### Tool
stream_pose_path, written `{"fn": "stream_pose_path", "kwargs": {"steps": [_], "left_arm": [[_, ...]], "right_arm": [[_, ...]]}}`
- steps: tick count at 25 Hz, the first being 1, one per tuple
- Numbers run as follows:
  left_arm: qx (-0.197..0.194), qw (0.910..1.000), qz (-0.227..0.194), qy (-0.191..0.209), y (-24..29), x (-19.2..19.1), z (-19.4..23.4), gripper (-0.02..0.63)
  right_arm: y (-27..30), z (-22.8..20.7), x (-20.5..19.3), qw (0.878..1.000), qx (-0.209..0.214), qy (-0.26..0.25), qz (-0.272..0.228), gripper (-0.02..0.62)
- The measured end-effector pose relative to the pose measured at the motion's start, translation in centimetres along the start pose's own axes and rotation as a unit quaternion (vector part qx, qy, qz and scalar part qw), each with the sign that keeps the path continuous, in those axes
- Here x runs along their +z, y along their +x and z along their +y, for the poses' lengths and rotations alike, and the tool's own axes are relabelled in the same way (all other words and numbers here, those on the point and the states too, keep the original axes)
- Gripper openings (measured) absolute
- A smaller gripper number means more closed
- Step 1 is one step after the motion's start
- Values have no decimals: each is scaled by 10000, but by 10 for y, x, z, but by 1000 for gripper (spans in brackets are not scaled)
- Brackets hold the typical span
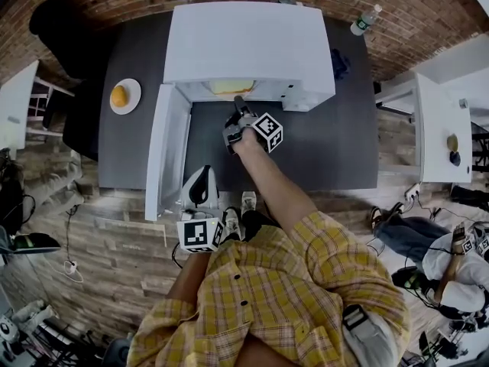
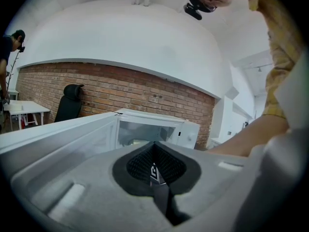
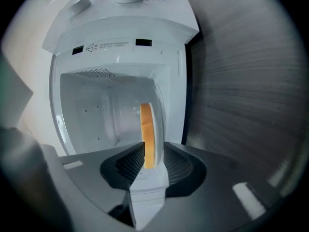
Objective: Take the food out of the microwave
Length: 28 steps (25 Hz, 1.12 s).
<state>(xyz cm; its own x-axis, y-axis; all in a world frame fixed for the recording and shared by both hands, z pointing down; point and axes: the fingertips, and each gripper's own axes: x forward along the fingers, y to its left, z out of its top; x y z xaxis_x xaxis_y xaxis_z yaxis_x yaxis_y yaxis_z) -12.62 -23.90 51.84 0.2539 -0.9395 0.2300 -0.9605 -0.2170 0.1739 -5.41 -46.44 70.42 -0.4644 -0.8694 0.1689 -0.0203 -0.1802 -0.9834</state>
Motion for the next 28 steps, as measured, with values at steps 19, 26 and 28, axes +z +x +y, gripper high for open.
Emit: {"fn": "stream_pose_path", "kwargs": {"steps": [19,26,28], "left_arm": [[-165,9997,187,-29,7,-8,1,0],[-163,9997,180,-30,4,-7,2,2],[-167,9997,188,-26,2,-8,1,2]], "right_arm": [[12,-6,0,9999,-122,-53,-32,23],[6,-3,3,9999,-16,-153,66,11],[4,-3,3,9998,17,-172,121,11]]}}
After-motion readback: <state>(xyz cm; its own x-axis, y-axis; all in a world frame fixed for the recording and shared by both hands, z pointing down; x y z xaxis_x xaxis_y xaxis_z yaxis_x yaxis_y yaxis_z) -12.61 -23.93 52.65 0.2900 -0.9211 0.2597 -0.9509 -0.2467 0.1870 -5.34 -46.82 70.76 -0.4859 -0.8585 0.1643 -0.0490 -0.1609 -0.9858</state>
